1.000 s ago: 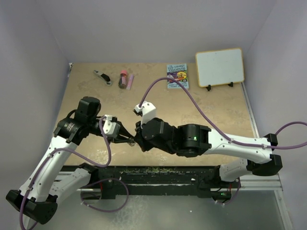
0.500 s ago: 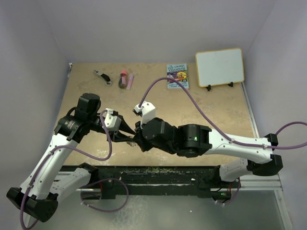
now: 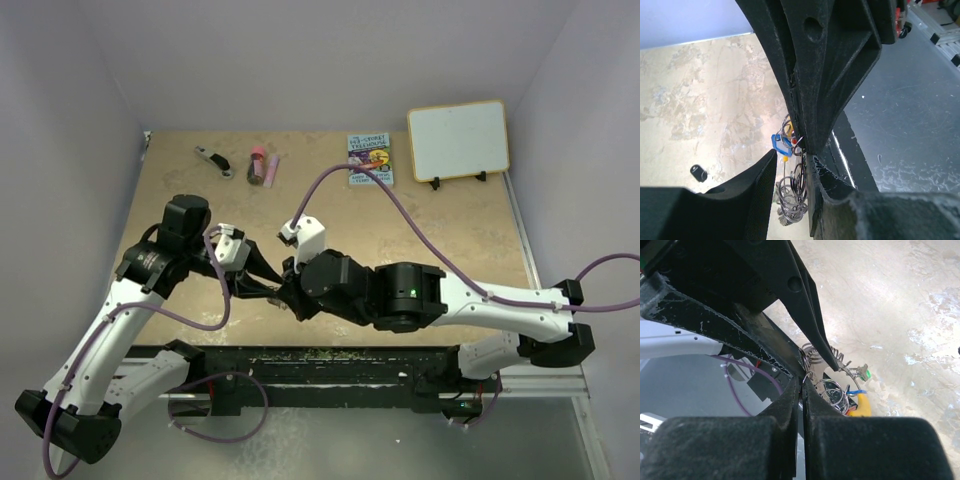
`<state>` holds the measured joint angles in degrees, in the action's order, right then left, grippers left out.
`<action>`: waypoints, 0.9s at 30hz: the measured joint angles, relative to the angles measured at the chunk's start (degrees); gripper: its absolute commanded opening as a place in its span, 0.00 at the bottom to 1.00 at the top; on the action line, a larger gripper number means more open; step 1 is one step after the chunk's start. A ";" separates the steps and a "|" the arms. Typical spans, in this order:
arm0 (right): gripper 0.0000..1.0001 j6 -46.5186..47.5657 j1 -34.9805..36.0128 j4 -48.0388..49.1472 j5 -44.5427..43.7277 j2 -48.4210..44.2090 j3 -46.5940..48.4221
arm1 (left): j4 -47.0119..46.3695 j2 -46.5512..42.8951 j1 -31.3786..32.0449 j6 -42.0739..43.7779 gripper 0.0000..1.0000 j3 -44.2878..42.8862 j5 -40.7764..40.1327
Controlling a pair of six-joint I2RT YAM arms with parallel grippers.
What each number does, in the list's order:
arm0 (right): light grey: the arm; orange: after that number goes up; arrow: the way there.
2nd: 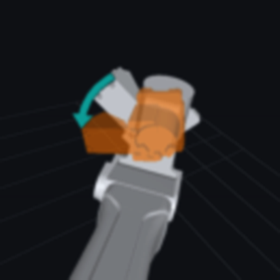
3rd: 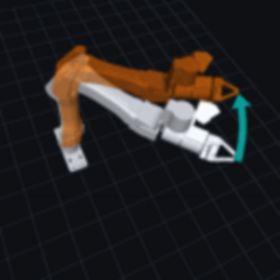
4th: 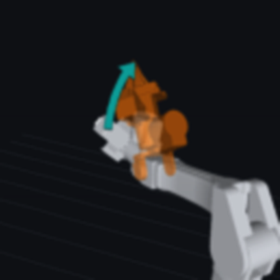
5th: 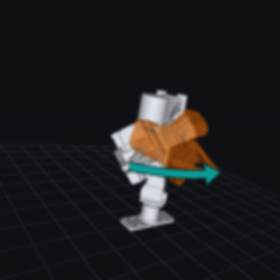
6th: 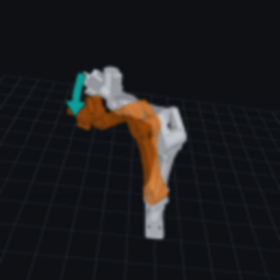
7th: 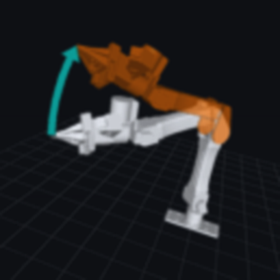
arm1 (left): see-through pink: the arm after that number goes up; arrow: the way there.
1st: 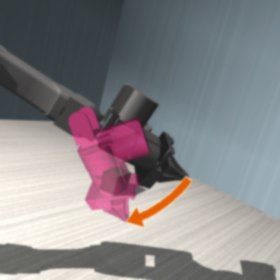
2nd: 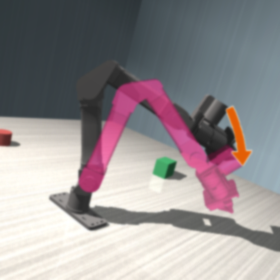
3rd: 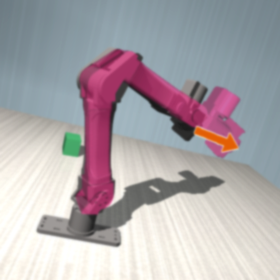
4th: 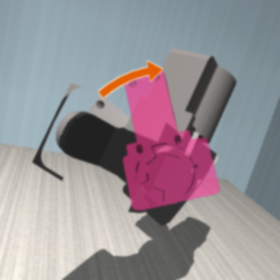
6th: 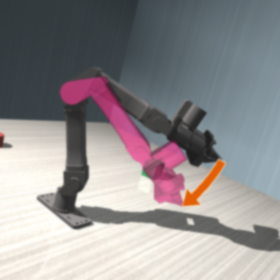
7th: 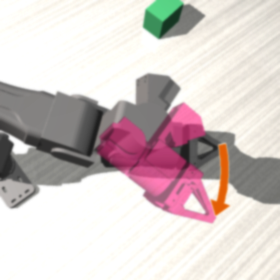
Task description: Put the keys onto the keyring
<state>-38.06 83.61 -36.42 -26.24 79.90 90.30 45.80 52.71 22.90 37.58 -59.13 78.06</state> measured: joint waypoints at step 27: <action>0.00 1.18 0.87 6.82 1.70 -2.95 -5.05 | 10.16 -0.31 0.00 14.62 0.17 0.00 7.43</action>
<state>-36.88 84.49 -29.61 -24.53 76.95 85.25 55.96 52.40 22.90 52.21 -59.13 85.49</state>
